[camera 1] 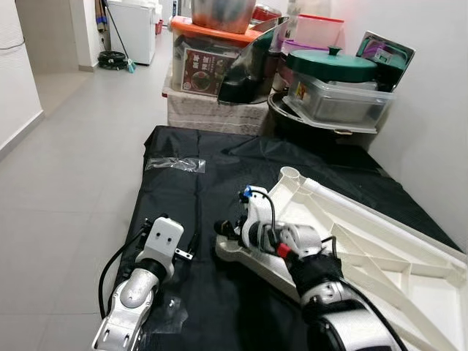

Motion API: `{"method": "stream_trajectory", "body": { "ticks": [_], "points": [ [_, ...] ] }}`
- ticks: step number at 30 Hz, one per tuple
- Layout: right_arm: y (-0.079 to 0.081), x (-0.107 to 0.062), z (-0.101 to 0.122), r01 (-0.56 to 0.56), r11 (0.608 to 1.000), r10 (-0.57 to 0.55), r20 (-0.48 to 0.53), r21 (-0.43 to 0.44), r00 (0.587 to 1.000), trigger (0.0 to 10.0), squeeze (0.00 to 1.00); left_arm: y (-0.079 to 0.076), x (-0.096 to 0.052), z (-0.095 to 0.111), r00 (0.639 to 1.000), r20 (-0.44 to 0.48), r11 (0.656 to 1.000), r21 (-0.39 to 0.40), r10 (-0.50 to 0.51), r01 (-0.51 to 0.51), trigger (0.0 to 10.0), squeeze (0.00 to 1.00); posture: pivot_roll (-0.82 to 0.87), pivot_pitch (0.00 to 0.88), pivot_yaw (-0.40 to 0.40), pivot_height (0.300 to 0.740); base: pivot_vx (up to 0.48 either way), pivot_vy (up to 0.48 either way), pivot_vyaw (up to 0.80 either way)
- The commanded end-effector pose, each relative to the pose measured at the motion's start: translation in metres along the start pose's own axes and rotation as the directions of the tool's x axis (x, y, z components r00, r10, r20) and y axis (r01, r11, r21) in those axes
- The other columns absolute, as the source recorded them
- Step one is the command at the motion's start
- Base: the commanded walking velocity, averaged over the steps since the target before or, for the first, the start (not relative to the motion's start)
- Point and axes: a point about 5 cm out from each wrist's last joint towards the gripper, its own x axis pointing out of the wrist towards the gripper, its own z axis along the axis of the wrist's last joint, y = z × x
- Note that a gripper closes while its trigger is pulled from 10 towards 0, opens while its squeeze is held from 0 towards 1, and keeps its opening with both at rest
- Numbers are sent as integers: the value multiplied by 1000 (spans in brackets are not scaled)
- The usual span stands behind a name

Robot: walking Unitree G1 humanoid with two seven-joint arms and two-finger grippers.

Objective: Building children table

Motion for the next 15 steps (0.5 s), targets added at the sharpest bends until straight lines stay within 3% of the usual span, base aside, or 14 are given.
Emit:
{"method": "stream_trajectory", "body": {
  "ticks": [1, 2, 3, 5, 6, 7, 10, 15],
  "points": [
    [3, 11, -56, -54, 998, 55, -227, 10, 972, 0, 0, -5, 1, -3, 1000, -12, 1000, 1, -13, 13, 10000, 0, 74, 0, -170, 740, 0, 0, 0],
    [-5, 8, -55, -63, 995, 43, -221, -84, 974, 0, 0, -5, 1, -3, 1000, -13, 1000, 1, -14, 14, 10000, 0, 70, 0, -168, 740, 0, 0, 0],
    [-22, 0, -57, -95, 954, 27, -235, -285, 972, 0, 0, -5, 1, -3, 1000, -15, 1000, 2, -16, 17, 10000, 0, 69, 0, -165, 740, 0, 0, 0],
    [-25, -2, -58, -109, 937, 25, -248, -331, 968, 0, 0, -6, 1, -3, 1000, -15, 1000, 2, -17, 17, 10000, 0, 69, 0, -165, 740, 0, 0, 0],
    [-35, -8, -65, -136, 882, 5, -281, -450, 960, 0, 0, -5, 1, -4, 1000, -17, 1000, 3, -17, 18, 10000, 0, 69, 0, -164, 740, 0, 0, 0],
    [-35, -8, -65, -136, 882, 5, -281, -450, 960, 0, 0, -5, 1, -4, 1000, -17, 1000, 3, -17, 18, 10000, 0, 69, 0, -164, 740, 0, 0, 0],
    [-50, -21, -80, -206, 788, -22, -360, -581, 933, 0, 0, -5, 1, -4, 1000, -20, 1000, 5, -15, 15, 10000, 0, 66, 0, -161, 740, 0, 0, 0],
    [-61, -33, -96, -258, 738, -44, -426, -624, 904, 0, 0, -5, 0, -5, 1000, -26, 1000, 7, -15, 15, 10000, 0, 59, 0, -157, 740, 0, 0, 0]
  ]
}}
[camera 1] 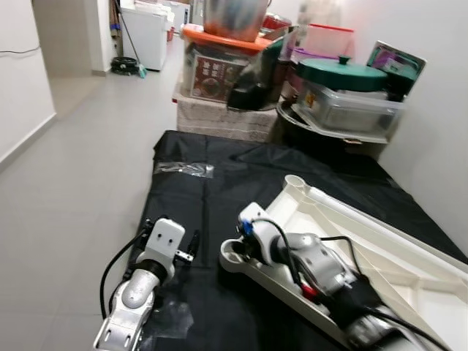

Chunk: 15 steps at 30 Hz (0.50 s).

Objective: Building children table

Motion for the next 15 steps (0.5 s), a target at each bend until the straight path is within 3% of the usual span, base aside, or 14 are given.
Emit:
{"method": "stream_trajectory", "body": {
  "ticks": [1, 8, 15],
  "points": [
    [41, 12, -69, -182, 980, 197, -265, 82, 944, 0, 0, -4, 0, -3, 1000, -14, 1000, 0, -11, 11, 10000, 0, 59, 0, -157, 740, 0, 0, 0],
    [48, 9, -70, -236, 967, 253, -241, 97, 937, 0, 0, -5, 0, -4, 1000, -19, 1000, 1, -16, 16, 10000, 0, 60, 0, -150, 740, 0, 0, 0],
    [54, 0, -74, -340, 939, 341, -259, 50, 904, 0, 0, -5, 1, -5, 1000, -25, 1000, 4, -17, 17, 10000, 0, 67, 0, -158, 740, 0, 0, 0]
  ]
}}
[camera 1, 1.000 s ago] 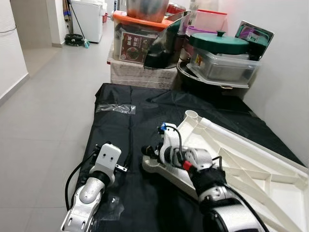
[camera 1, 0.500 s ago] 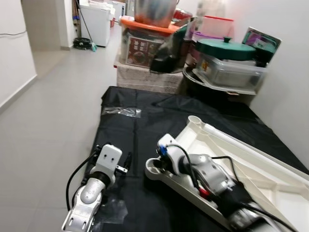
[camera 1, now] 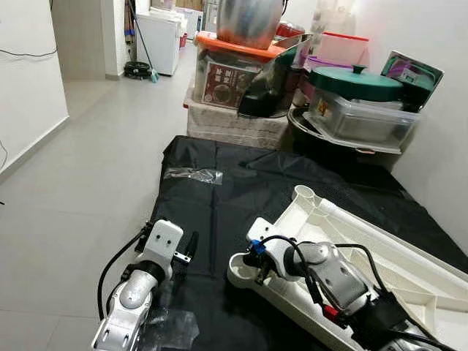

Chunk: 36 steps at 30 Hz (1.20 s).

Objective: Building children table

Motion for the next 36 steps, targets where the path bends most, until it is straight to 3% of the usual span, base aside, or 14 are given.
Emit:
{"method": "stream_trajectory", "body": {
  "ticks": [1, 2, 3, 7, 9, 12, 14, 17, 25, 26, 27, 29, 30, 36],
  "points": [
    [49, 20, -61, -235, 965, 257, -234, 118, 938, 0, 0, -4, 1, -1, 1000, -10, 1000, 1, -14, 14, 10000, 0, 67, 0, -158, 740, 0, 0, 0],
    [50, 18, -61, -249, 962, 269, -238, 111, 933, 0, 0, -4, 1, -1, 1000, -11, 1000, 1, -14, 14, 10000, 0, 67, 0, -158, 740, 0, 0, 0],
    [49, 17, -62, -258, 960, 276, -244, 106, 930, 10000, 0, -4, 1, -2, 1000, -13, 1000, 2, -13, 13, 10000, 0, 69, 0, -159, 740, 0, 0, 0],
    [47, 15, -63, -254, 963, 270, -247, 93, 931, 10000, 0, -4, 0, -2, 1000, -15, 1000, 3, -12, 12, 10000, 0, 69, 0, -159, 740, 0, 0, 0],
    [46, 7, -56, -317, 948, 309, -184, -18, 933, 10000, 0, -5, 0, -2, 1000, -15, 1000, 4, -16, 16, 10000, 0, 69, 0, -157, 740, 0, 0, 0],
    [49, 0, -53, -361, 928, 344, -158, -90, 925, 10000, 0, -5, 0, -2, 1000, -15, 1000, 5, -18, 18, 10000, 0, 72, 0, -156, 740, 0, 0, 0],
    [52, -10, -54, -409, 900, 386, -160, -150, 908, 10000, 0, -5, 0, -2, 1000, -15, 1000, 5, -18, 18, 10000, 0, 72, 0, -156, 740, 0, 0, 0],
    [56, -37, -58, -506, 830, 469, -199, -236, 861, 10000, 0, -4, -1, -3, 1000, -17, 1000, 8, -15, 16, 10000, 0, 70, 0, -154, 740, 0, 0, 0],
    [57, -60, -64, -559, 803, 522, -211, -206, 827, 10000, 0, -5, -1, -4, 1000, -20, 1000, 12, -23, 23, 10000, 0, 67, 0, -145, 740, 0, 0, 0],
    [56, -61, -63, -557, 805, 521, -203, -204, 829, 10000, 0, -5, -1, -4, 1000, -20, 1000, 13, -23, 23, 10000, 0, 67, 0, -145, 740, 0, 0, 0],
    [52, -57, -62, -522, 828, 490, -188, -203, 851, 10000, 78, -5, -1, -4, 1000, -21, 1000, 14, -23, 23, 10000, 0, 67, 0, -145, 740, 0, 0, 0],
    [48, -55, -61, -497, 844, 468, -178, -201, 866, 10000, 78, -5, -1, -4, 1000, -22, 1000, 15, -22, 23, 10000, 0, 67, 0, -145, 740, 0, 0, 0],
    [39, -46, -53, -406, 894, 392, -107, -188, 914, 10000, 1000, -4, 0, -4, 1000, -22, 1000, 17, -22, 22, 10000, 0, 71, 0, -140, 740, 0, 0, 0],
    [22, -46, -23, -302, 945, 311, 58, -123, 949, 10000, 1000, -2, 0, -3, 1000, -22, 1000, 20, -16, 16, 10000, 0, 73, 0, -141, 740, 0, 0, 0]
  ]
}}
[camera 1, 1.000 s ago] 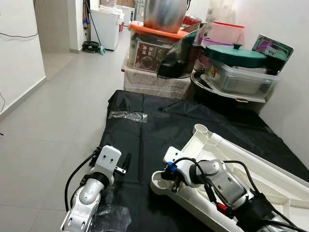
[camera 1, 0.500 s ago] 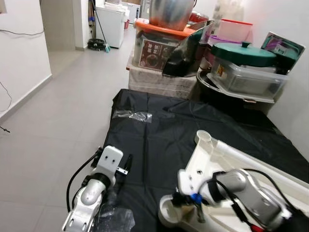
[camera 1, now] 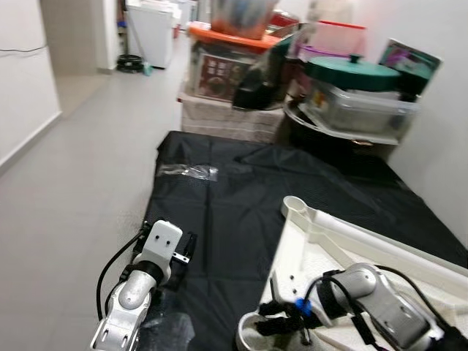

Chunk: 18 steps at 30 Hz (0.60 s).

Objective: Building children table

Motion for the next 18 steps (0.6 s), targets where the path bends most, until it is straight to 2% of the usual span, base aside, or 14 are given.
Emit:
{"method": "stream_trajectory", "body": {
  "ticks": [1, 2, 3, 4, 6, 7, 9, 11, 12, 13, 15, 16, 17, 18],
  "points": [
    [-13, -3, 1, 102, 992, -103, 5, 70, 995, 10000, 1000, -1, 1, -2, 1000, -15, 1000, 7, -9, 9, 10000, 0, 73, 0, -141, 740, 0, 0, 0],
    [-23, -7, 9, 155, 978, -162, 41, 137, 986, 10000, 1000, -1, 1, -2, 1000, -15, 1000, 7, -7, 7, 10000, 0, 73, 0, -142, 740, 0, 0, 0],
    [-23, -7, 9, 155, 978, -162, 41, 137, 986, 10000, 1000, -1, 1, -2, 1000, -15, 1000, 7, -7, 7, 10000, 0, 73, 0, -142, 740, 0, 0, 0],
    [-29, -9, 15, 183, 965, -198, 63, 186, 978, 10000, 1000, 0, 1, -2, 1000, -15, 1000, 7, -6, 6, 10000, 0, 73, 0, -142, 740, 0, 0, 0],
    [-42, -16, 30, 234, 918, -274, 86, 319, 958, 10000, 1000, 0, 1, -2, 1000, -15, 1000, 7, -4, 4, 10000, 0, 78, 0, -144, 740, 0, 0, 0],
    [-46, -20, 35, 244, 902, -294, 94, 357, 951, 10000, 1000, 0, 0, -2, 1000, -15, 1000, 8, -3, 3, 10000, 0, 78, 0, -144, 740, 0, 0, 0],
    [-46, -20, 35, 244, 902, -294, 94, 357, 951, 10000, 1000, 0, 0, -2, 1000, -15, 1000, 8, -3, 3, 10000, 0, 78, 0, -144, 740, 0, 0, 0],
    [-58, -29, 49, 266, 849, -357, 122, 457, 926, 10000, 1000, 2, 0, -3, 1000, -16, 1000, 8, -1, 1, 10000, 0, 73, 0, -142, 740, 0, 0, 0],
    [-58, -29, 49, 266, 849, -357, 122, 457, 926, 10000, 1000, 2, 0, -3, 1000, -16, 1000, 8, -1, 1, 10000, 0, 73, 0, -142, 740, 0, 0, 0],
    [-62, -31, 54, 277, 823, -383, 126, 495, 915, 10000, 1000, 2, 0, -3, 1000, -17, 1000, 8, 0, 1, 10000, 0, 73, 0, -142, 740, 0, 0, 0],
    [-75, -35, 56, 324, 741, -460, 94, 588, 883, 10000, 1000, 0, 0, -3, 1000, -17, 1000, 7, -4, 4, 10000, 0, 72, 0, -143, 740, 0, 0, 0],
    [-83, -35, 53, 373, 677, -522, 58, 635, 851, 10000, 1000, 0, 0, -3, 1000, -17, 1000, 7, -4, 4, 10000, 0, 67, 0, -143, 740, 0, 0, 0],
    [-91, -34, 49, 433, 595, -594, 7, 677, 804, 10000, 1000, 0, 0, -3, 1000, -17, 1000, 7, -4, 4, 10000, 0, 67, 0, -143, 740, 0, 0, 0],
    [-91, -34, 49, 433, 595, -594, 7, 677, 804, 10000, 1000, 0, 0, -3, 1000, -17, 1000, 7, -4, 4, 10000, 0, 67, 0, -143, 740, 0, 0, 0]
  ]
}}
